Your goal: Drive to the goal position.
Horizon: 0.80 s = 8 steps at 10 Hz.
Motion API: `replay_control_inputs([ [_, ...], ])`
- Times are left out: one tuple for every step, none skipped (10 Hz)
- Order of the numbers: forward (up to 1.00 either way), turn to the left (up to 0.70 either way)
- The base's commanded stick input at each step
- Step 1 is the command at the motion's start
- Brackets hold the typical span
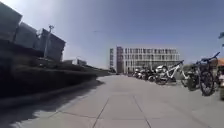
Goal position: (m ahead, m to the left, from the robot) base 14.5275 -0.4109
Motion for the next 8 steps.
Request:
replay_control_inputs([
  [1.00,0.02],
  [1.00,0.02],
  [1.00,0.02],
  [1.00,0.02],
  [1.00,0.02],
  [1.00,0.02],
  [1.00,0.02],
  [1.00,0.02],
])
